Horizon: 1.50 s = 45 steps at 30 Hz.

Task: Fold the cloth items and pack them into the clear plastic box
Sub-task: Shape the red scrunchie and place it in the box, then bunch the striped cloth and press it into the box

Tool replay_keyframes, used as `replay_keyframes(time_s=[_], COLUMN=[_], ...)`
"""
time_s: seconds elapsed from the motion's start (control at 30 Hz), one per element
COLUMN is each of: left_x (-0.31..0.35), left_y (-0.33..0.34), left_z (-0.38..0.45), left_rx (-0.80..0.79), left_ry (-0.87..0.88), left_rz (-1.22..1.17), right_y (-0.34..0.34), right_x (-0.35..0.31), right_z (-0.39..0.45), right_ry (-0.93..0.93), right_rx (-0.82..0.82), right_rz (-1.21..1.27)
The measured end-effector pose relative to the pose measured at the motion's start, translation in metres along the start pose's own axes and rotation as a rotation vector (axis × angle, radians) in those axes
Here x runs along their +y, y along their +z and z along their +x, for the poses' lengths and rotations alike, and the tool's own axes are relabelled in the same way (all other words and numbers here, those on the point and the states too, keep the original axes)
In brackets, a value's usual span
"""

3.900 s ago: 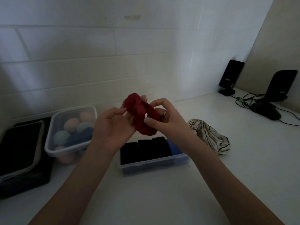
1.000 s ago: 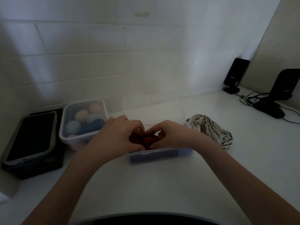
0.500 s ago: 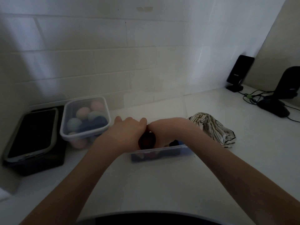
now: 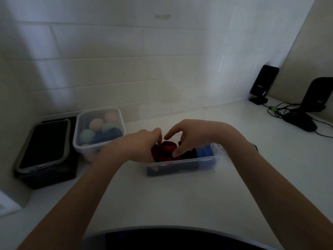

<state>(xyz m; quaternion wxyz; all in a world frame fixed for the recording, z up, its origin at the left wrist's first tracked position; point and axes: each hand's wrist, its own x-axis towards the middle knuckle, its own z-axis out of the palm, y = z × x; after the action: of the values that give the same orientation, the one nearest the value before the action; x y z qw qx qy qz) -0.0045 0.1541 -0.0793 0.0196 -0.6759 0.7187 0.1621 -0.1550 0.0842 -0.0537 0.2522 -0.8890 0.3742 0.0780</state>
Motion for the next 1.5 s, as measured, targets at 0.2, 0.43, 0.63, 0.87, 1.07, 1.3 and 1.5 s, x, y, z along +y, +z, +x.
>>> replay_keyframes(time_s=[0.2,0.43,0.63,0.87,1.07,1.3,1.5], left_x=[-0.018,0.000,0.002,-0.010,-0.020,0.005,0.015], left_y=[-0.016,-0.002,0.009,0.002,-0.011,-0.001,0.004], left_z=[-0.015,-0.012,0.000,-0.006,-0.012,0.001,0.017], left_rx=[0.126,0.137,0.141,-0.022,0.231,0.367,0.462], left_ry=[0.082,0.038,-0.003,0.056,0.119,0.223,0.236], left_rz=[-0.265,-0.210,-0.129,-0.266,-0.411,-0.562,-0.639], right_y=[0.002,0.019,0.028,0.012,-0.008,0.033,0.032], right_x=[0.008,0.004,0.000,0.011,0.063,0.129,0.121], right_z=[0.002,0.009,0.026,0.002,-0.019,0.013,0.002], right_ry=[-0.009,-0.013,0.027,-0.013,0.112,0.551,0.289], right_rx=[0.129,0.016,-0.073,-0.055,0.433,0.541,0.945], right_rz=[0.086,-0.110,-0.226,-0.043,0.186,0.101,0.332])
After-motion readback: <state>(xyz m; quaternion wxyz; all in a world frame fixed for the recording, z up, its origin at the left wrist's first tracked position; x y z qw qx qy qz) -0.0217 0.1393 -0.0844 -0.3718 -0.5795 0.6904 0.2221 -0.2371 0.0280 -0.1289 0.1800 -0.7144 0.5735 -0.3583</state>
